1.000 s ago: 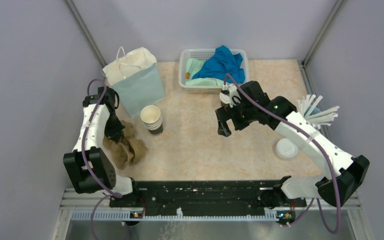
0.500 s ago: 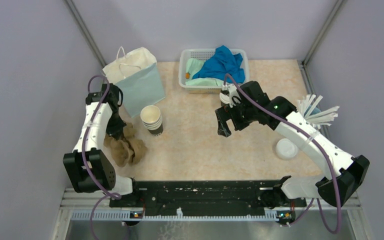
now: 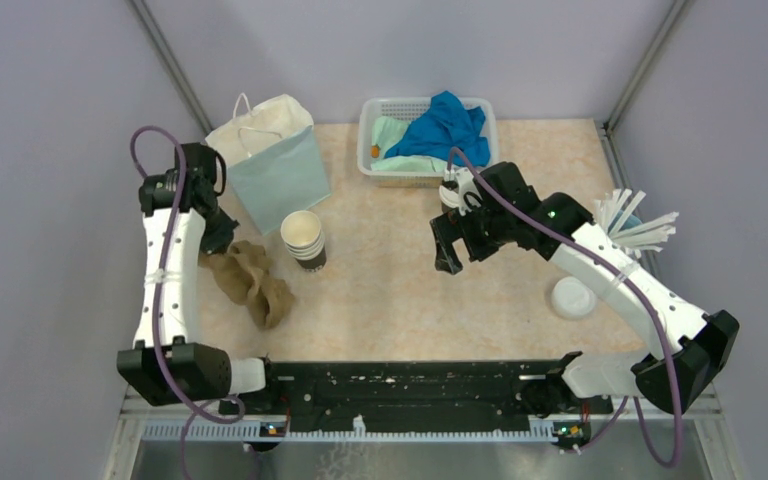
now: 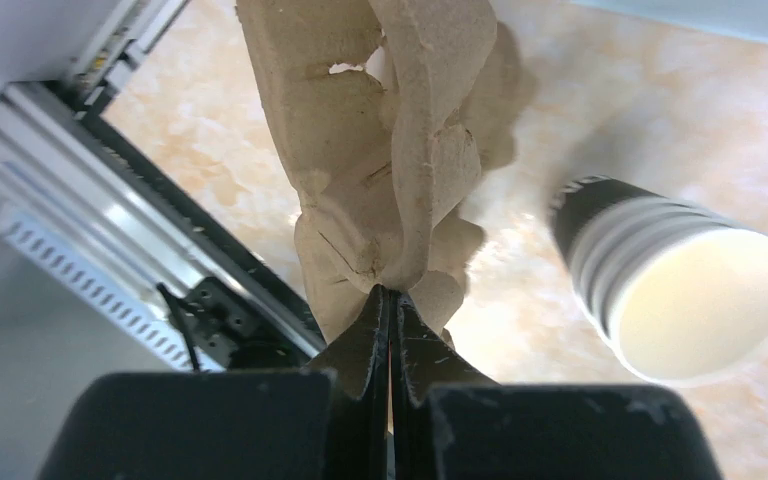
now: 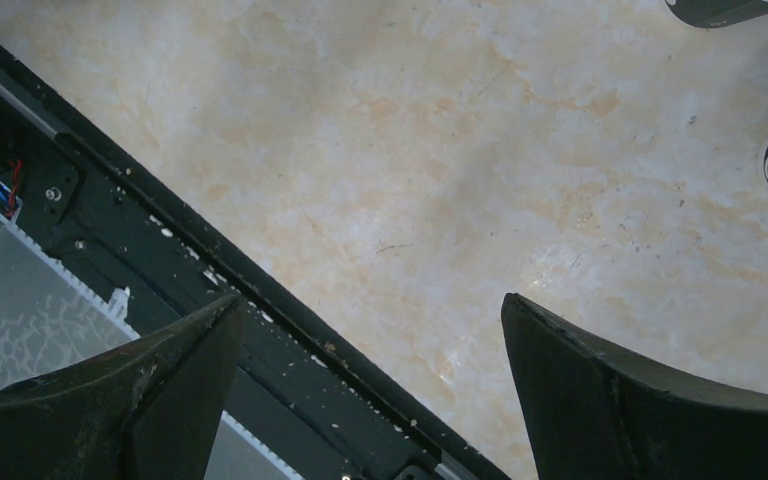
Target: Pack the takeout coffee
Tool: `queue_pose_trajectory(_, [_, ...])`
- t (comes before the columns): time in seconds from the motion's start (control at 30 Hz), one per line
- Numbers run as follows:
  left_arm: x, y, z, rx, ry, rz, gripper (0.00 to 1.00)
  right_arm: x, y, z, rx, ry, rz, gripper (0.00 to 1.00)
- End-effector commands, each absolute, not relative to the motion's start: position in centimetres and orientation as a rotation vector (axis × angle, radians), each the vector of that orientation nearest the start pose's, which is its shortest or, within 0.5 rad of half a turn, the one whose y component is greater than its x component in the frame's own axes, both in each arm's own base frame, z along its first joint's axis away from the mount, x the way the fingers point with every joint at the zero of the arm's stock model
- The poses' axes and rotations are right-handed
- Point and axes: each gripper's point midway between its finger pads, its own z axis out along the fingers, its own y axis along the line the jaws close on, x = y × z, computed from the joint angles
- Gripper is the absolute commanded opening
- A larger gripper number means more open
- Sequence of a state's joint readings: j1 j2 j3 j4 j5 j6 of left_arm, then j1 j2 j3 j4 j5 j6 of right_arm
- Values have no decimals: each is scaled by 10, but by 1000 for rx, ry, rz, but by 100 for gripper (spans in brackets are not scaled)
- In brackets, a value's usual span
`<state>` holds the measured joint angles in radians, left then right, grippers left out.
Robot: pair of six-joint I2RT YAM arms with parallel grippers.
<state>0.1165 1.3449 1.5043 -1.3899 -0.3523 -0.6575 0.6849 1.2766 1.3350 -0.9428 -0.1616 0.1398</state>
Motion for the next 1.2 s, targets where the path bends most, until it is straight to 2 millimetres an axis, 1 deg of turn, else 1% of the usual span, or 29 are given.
queue_pose_trajectory(0.0, [236, 35, 268, -1155, 2334, 40, 0, 217, 232, 246, -767, 2328, 618, 99])
queue_pose_trajectory(0.07, [234, 21, 274, -1184, 2310, -69, 0, 215, 243, 256, -790, 2296, 695, 97])
queue_pose_trajectory(0.13, [232, 10, 281, -1213, 2283, -164, 0, 209, 259, 267, -812, 2248, 819, 94])
queue_pose_trajectory(0.23, [229, 3, 302, -1191, 2225, -245, 0, 202, 288, 288, -819, 2139, 998, 92])
queue_pose_trajectory(0.27, [228, 1, 311, -1179, 2201, -267, 0, 199, 301, 297, -831, 2086, 1048, 92])
queue_pose_trajectory(0.3, [226, 0, 318, -1172, 2180, -289, 0, 192, 312, 304, -854, 2047, 1086, 92])
queue_pose_trajectory(0.43, [222, -16, 342, -1159, 2120, -435, 0, 160, 362, 323, -961, 1872, 1187, 92])
queue_pose_trajectory(0.5, [220, -24, 355, -1140, 2099, -502, 0, 146, 386, 329, -983, 1766, 1202, 91])
queue_pose_trajectory(0.53, [219, -28, 361, -1118, 2091, -529, 0, 135, 398, 331, -1001, 1704, 1204, 91])
queue_pose_trajectory(0.6, [214, -34, 372, -1093, 2069, -578, 0, 131, 413, 335, -993, 1588, 1185, 89])
queue_pose_trajectory(0.7, [207, -44, 381, -1095, 2049, -663, 0, 134, 424, 343, -950, 1427, 1193, 82])
queue_pose_trajectory(0.8, [201, -54, 381, -1102, 2057, -730, 0, 134, 431, 352, -929, 1297, 1210, 75])
queue_pose_trajectory(0.87, [197, -57, 384, -1093, 2054, -758, 0, 137, 436, 358, -920, 1247, 1189, 73])
queue_pose_trajectory(0.97, [195, -61, 388, -1085, 2049, -789, 0, 141, 441, 357, -907, 1200, 1166, 66])
queue_pose_trajectory(1.03, [194, -64, 387, -1083, 2056, -804, 0, 144, 442, 359, -882, 1184, 1158, 64])
queue_pose_trajectory(1.1, [193, -65, 388, -1082, 2056, -815, 0, 144, 443, 364, -864, 1166, 1170, 63])
queue_pose_trajectory(1.17, [194, -66, 389, -1079, 2057, -824, 0, 140, 449, 364, -879, 1158, 1171, 61])
